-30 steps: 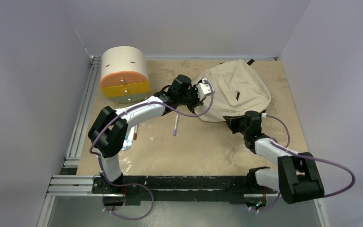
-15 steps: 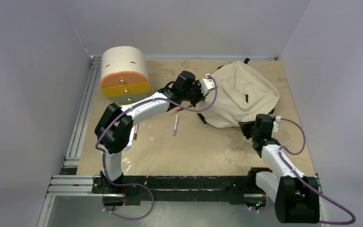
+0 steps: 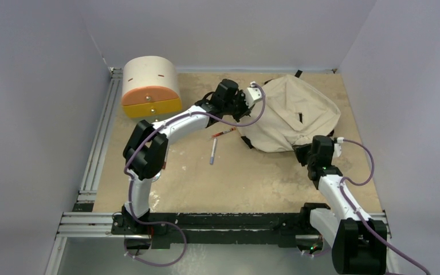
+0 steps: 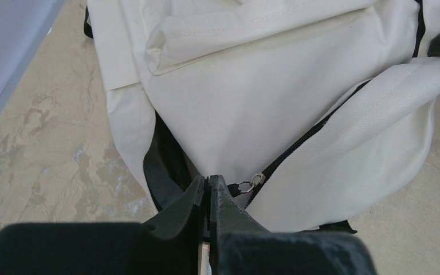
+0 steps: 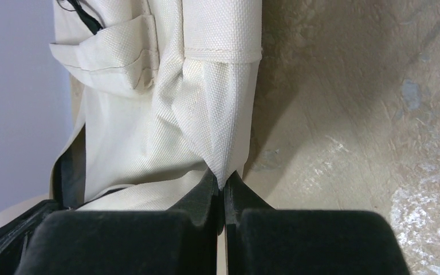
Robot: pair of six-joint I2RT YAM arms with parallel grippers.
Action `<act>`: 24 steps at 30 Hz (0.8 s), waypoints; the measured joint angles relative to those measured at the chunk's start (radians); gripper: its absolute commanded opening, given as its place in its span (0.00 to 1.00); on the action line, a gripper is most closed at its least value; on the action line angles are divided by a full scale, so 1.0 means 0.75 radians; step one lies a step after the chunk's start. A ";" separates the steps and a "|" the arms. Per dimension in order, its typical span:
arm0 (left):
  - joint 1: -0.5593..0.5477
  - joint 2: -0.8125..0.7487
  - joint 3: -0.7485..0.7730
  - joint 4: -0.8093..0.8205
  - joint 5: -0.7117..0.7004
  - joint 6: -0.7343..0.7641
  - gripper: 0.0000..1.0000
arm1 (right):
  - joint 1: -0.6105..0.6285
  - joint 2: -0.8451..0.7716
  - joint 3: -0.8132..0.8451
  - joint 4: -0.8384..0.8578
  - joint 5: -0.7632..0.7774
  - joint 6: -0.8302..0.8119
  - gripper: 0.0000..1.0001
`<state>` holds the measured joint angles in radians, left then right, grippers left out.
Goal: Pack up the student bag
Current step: Zip the student bag at the center of the board.
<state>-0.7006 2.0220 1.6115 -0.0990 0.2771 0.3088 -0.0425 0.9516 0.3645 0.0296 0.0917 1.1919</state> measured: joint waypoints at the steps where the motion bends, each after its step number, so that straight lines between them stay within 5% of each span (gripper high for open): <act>1: 0.003 0.000 0.004 0.000 0.001 -0.002 0.00 | 0.000 -0.015 0.000 -0.001 0.000 0.000 0.00; 8: 0.012 -0.028 -0.033 0.010 0.034 -0.004 0.00 | -0.006 -0.029 0.000 0.016 -0.033 -0.080 0.02; 11: 0.035 -0.088 -0.098 0.007 0.137 -0.004 0.00 | -0.022 -0.021 0.011 0.033 -0.116 -0.207 0.14; 16: 0.071 -0.164 -0.158 0.010 0.301 -0.020 0.00 | -0.040 -0.039 0.047 0.033 -0.222 -0.398 0.51; 24: 0.077 -0.202 -0.254 0.035 0.314 -0.082 0.00 | -0.043 -0.252 0.134 -0.082 -0.281 -0.587 0.62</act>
<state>-0.6426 1.8702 1.4212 -0.0727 0.5129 0.2474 -0.0746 0.7624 0.4652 -0.0322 -0.1188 0.7517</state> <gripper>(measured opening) 0.012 0.589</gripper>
